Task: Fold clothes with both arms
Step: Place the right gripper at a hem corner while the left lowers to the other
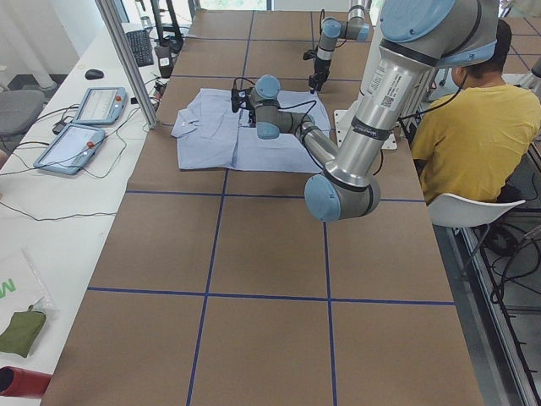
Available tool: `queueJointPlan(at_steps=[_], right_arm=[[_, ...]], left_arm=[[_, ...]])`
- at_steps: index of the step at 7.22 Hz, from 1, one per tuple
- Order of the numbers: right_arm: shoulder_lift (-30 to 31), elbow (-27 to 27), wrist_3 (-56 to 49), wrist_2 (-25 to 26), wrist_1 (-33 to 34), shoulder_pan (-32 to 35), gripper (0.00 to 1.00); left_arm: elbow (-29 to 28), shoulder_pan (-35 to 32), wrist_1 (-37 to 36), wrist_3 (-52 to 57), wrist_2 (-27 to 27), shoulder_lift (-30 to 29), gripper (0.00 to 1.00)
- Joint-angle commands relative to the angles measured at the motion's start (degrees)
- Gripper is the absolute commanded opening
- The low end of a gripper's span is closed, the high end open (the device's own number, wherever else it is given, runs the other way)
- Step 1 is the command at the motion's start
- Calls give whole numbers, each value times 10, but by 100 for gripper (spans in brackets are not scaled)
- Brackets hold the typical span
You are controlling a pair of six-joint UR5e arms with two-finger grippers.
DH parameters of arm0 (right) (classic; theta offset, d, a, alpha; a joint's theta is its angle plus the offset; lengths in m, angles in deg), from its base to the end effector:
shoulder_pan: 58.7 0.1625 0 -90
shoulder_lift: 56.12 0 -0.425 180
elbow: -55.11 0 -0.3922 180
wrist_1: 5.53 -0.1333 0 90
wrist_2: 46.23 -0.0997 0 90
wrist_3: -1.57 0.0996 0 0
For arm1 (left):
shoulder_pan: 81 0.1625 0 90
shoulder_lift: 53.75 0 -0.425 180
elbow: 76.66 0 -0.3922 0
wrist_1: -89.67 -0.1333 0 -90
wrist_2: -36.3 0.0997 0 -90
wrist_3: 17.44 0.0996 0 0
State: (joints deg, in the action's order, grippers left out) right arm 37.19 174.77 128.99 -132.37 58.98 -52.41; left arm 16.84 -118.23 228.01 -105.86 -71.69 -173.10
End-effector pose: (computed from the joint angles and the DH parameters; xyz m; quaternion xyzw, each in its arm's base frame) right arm -0.4485 -0.1903 0.3957 -0.0880 -0.4290 0.3483 0.8288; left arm 0.4529 -0.4729 0.2362 0.1016 0.6456 -0.1327 0.7451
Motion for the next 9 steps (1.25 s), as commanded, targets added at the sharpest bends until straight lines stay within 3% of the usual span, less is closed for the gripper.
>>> queueJointPlan(at_steps=[1, 2, 4, 5, 6, 7, 8, 9], right_arm=[[-1, 1, 13, 1, -1, -1, 32], [-1, 4, 13, 0, -1, 0, 1], [-1, 6, 13, -2, -1, 1, 0], [0, 10, 13, -3, -1, 4, 0], [0, 15, 13, -6, -1, 15, 0], [1, 20, 12, -7, -1, 18, 0], [2, 22, 12, -7, -1, 18, 0], [4, 22, 13, -7, -1, 18, 0]], left_arm=[[1, 8, -3, -42, 3, 15, 98], [11, 22, -5, -81, 5, 29, 98], [77, 94, -42, -104, 83, 81, 98], [154, 139, -179, -104, 114, 89, 98], [211, 199, -312, -105, 197, 91, 97], [246, 230, -364, -105, 232, 119, 96], [279, 254, -367, -105, 240, 184, 94], [278, 273, -367, -114, 260, 223, 93]])
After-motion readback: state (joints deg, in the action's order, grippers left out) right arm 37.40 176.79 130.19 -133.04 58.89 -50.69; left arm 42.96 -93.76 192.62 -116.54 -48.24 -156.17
